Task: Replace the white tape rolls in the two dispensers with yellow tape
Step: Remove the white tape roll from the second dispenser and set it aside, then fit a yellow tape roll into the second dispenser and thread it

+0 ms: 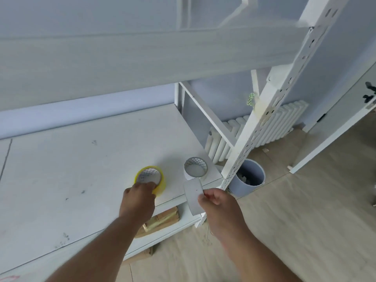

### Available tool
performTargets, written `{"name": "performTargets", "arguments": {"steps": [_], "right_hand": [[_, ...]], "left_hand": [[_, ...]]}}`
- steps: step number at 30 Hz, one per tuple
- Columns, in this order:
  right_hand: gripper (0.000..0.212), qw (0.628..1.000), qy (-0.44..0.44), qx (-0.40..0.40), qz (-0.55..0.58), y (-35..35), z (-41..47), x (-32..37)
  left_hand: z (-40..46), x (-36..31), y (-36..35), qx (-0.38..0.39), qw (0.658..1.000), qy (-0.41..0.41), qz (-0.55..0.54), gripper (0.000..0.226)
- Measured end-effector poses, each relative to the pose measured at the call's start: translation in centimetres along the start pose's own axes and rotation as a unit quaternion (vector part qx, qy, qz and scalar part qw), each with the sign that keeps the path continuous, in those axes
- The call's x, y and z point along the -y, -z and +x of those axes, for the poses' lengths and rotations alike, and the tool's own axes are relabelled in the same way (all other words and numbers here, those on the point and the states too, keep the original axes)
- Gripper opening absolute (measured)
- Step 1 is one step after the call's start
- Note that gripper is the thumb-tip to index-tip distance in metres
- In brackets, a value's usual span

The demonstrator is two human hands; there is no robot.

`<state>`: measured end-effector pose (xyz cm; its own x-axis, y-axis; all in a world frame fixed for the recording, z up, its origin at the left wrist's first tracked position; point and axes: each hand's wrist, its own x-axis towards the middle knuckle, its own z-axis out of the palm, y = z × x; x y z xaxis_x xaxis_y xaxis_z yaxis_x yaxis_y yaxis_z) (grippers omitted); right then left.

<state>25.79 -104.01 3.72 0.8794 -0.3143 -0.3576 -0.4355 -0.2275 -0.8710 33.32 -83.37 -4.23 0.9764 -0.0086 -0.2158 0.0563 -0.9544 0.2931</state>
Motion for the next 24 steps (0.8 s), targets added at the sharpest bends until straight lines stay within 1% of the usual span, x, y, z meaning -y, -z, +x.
{"name": "performTargets", "arguments": {"steps": [2,4,6,9,11,13,14,16,17,21,24], "right_hand": [[0.010,1.000,0.011,0.009,-0.018,-0.8,1.3,0.3],[0.010,0.997,0.039,0.026,-0.055,-1.8,2.5,0.6],[0.011,0.989,0.079,0.055,-0.109,-2.7,3.7,0.9],[0.013,0.957,0.161,0.103,-0.220,-4.3,5.6,0.6],[0.014,0.920,0.232,0.119,-0.292,-5.6,6.8,0.1],[0.013,0.876,0.299,0.132,-0.355,-6.9,7.7,-0.5],[0.013,0.853,0.324,0.140,-0.385,-7.4,8.1,-0.8],[0.013,0.808,0.361,0.153,-0.439,-8.4,8.8,-1.2],[0.016,0.792,0.375,0.155,-0.456,-8.8,9.1,-1.3],[0.025,0.754,0.389,0.173,-0.501,-9.4,9.7,-1.6],[0.024,0.740,0.380,0.191,-0.522,-9.3,10.3,-2.2]], "left_hand": [[-0.4,-0.2,0.4,-0.007,0.991,0.058,-0.124,0.021],[-1.4,-0.4,1.3,-0.024,0.963,0.102,-0.250,0.010],[-2.6,-0.7,2.5,-0.041,0.926,0.143,-0.348,0.010],[-4.5,-1.3,4.1,-0.061,0.864,0.190,-0.462,0.011],[-5.5,-1.3,4.6,-0.074,0.827,0.212,-0.516,0.014],[-6.3,-1.0,4.8,-0.086,0.796,0.229,-0.554,0.014],[-6.6,-0.9,4.8,-0.092,0.787,0.235,-0.563,0.014],[-7.2,-0.6,4.7,-0.101,0.779,0.244,-0.569,0.015],[-7.5,-0.6,4.6,-0.106,0.776,0.245,-0.571,0.016],[-8.8,-1.1,4.8,-0.120,0.768,0.242,-0.581,0.018],[-9.4,-1.6,5.0,-0.124,0.765,0.236,-0.586,0.019]]}}
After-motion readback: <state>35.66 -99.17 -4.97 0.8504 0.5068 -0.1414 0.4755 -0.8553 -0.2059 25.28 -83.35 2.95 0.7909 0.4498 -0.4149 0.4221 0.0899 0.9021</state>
